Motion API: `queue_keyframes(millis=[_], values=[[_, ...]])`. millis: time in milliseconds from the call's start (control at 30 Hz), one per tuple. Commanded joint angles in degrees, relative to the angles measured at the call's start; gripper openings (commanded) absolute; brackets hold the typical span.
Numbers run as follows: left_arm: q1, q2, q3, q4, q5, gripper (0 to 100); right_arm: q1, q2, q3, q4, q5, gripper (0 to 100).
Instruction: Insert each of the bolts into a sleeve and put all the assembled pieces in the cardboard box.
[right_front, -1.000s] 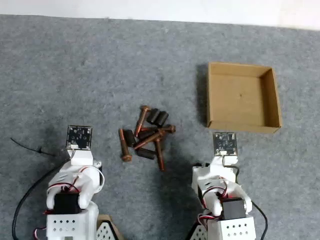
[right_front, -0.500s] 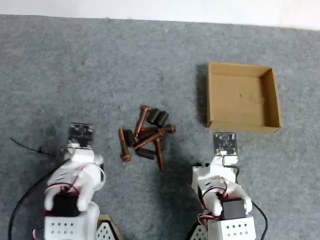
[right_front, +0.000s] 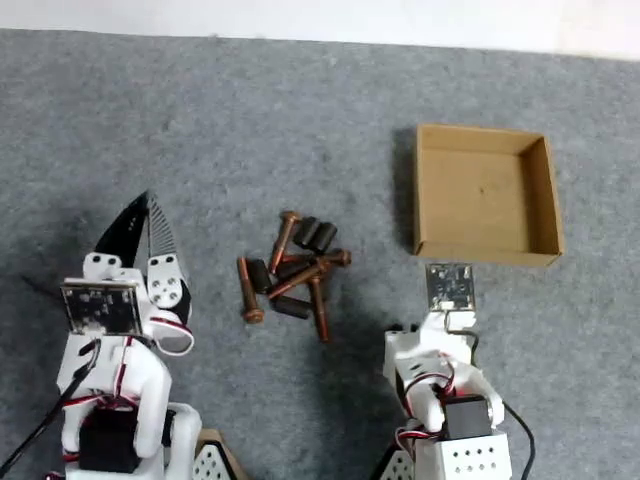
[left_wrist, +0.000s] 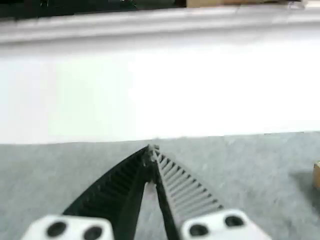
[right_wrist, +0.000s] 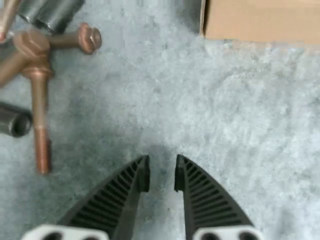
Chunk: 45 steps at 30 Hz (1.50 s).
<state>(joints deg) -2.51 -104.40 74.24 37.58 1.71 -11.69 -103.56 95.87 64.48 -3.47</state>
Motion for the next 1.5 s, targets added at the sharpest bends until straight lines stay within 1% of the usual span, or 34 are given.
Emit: queue_keyframes(millis=[0, 100, 167, 233, 333, 400, 567, 633, 733, 900, 1067, 1167, 1267, 1333, 1467], values=[[0.92, 0.22, 6.81, -6.33, 0.26, 1, 1.19, -0.31, 8.4, -9.8, -0.18, 7.8], [1.19, 0.04, 17.54, -16.09, 0.26, 1, 5.41, -0.31, 8.4, -18.33, -0.18, 7.6], [0.84, -0.04, 21.76, -20.13, 0.18, 1, 8.75, -0.31, 8.4, -21.32, -0.09, 7.7], [0.92, -0.04, 22.81, -20.57, 0.18, 1, 11.12, -0.31, 8.4, -24.22, 1.05, 7.7], [1.19, -0.04, 22.9, -20.57, 0.26, 1, 12.09, -0.31, 8.22, -27.91, 7.65, 7.7], [1.01, -0.04, 22.9, -20.57, 0.26, 1, 9.98, -0.31, 6.37, -29.05, 8.79, 7.7], [0.84, 0.04, 22.9, -20.57, 0.09, 1, -1.71, 0.75, -2.42, -29.05, 10.02, 7.7], [0.84, 0.04, 22.9, -20.57, 0.09, 1, -5.32, 3.65, -6.2, -29.14, 10.55, 7.7], [-0.22, 0.04, 22.9, -20.57, 0.09, 1, -6.73, 14.64, -13.32, -29.49, 10.64, 7.7], [-1.36, -0.04, 22.9, -20.66, 0.18, 1, -6.81, 43.82, -30.81, -32.22, 10.11, 7.7], [-1.27, 0.13, 22.9, -20.66, 0.18, 1, -9.27, 70.81, -49.36, -32.31, 1.67, 7.7], [-1.27, 0.22, 22.9, -20.57, 0.18, 1, -12.18, 84.0, -58.68, -32.31, -1.23, 7.7], [-1.27, 0.22, 22.9, -20.57, 0.18, 1, -14.81, 94.55, -65.71, -32.31, -1.67, 7.7], [-1.27, 0.22, 22.9, -20.57, 0.18, 1, -15.34, 100.09, -68.79, -32.13, -1.76, 7.7], [-1.27, 0.04, 22.9, -20.57, 0.18, 1, -14.99, 105.36, -70.81, -32.04, -1.58, 7.7]])
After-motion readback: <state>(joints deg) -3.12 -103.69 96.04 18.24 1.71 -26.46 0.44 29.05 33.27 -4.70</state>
